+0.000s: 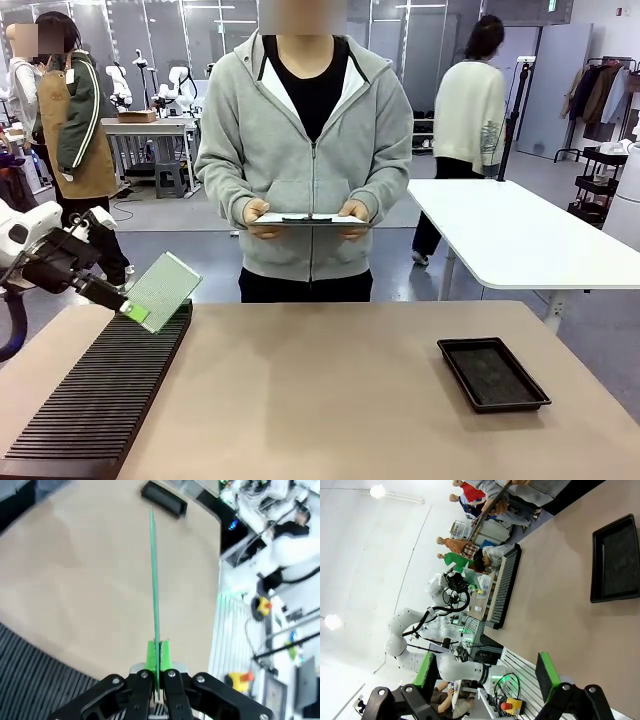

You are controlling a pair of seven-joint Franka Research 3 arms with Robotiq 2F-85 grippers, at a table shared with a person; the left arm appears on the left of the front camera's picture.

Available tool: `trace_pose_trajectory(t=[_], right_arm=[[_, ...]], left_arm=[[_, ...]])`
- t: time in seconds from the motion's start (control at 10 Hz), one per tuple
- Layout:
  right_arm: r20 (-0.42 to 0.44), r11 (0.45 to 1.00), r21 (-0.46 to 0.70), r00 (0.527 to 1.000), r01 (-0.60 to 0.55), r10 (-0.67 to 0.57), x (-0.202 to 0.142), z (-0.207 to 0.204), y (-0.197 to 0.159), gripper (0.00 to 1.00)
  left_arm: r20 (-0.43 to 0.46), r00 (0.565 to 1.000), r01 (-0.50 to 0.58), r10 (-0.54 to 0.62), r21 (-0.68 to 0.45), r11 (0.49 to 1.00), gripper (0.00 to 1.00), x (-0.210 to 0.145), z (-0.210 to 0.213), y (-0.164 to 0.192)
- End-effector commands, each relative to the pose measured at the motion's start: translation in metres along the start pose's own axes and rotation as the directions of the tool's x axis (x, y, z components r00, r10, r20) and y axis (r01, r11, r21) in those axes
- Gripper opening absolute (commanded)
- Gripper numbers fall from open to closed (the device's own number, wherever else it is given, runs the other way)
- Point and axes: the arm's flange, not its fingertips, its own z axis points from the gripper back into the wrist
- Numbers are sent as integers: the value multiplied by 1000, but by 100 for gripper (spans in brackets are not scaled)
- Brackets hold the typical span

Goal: Inspect the PCB.
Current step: Pick up the Blank PCB and present it to the human.

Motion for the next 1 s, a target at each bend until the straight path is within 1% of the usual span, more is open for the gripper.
trace_pose_trajectory(t=[0.0, 0.1, 0.2, 0.3, 0.4, 0.5, 0.6, 0.7, 0.9], right_arm=[[3, 1000, 7, 1000, -10, 10, 1, 1, 2, 100], [3, 1000, 7, 1000, -10, 10, 1, 1, 2, 100], [3, 1000, 7, 1000, -10, 10, 1, 1, 2, 100], [3, 1000, 7, 1000, -10, 10, 1, 1, 2, 100], [3, 1000, 7, 1000, -10, 10, 1, 1, 2, 100], [3, 1000, 7, 1000, -10, 10, 1, 1, 2, 100], [3, 1000, 7, 1000, -10, 10, 1, 1, 2, 100], [3, 1000, 7, 1000, -10, 10, 1, 1, 2, 100], [3, 1000, 7, 1000, -10, 10, 1, 1, 2, 100]], left_arm=[[157, 981, -98, 110, -83, 992, 3, 0, -4, 9], [184, 971, -137, 151, -86, 987, 3, -7, -7, 17], [284, 936, -163, 208, -175, 971, 3, -14, -9, 23], [337, 904, -183, 262, -249, 951, 3, -22, -13, 27], [355, 882, -213, 308, -284, 935, 3, -30, -19, 29], [379, 874, -198, 304, -295, 935, 3, -32, -21, 30], [387, 877, -184, 285, -278, 943, 3, -32, -22, 28], [335, 895, -211, 294, -262, 942, 3, -33, -20, 31], [335, 895, -211, 294, -262, 942, 3, -33, -20, 31]])
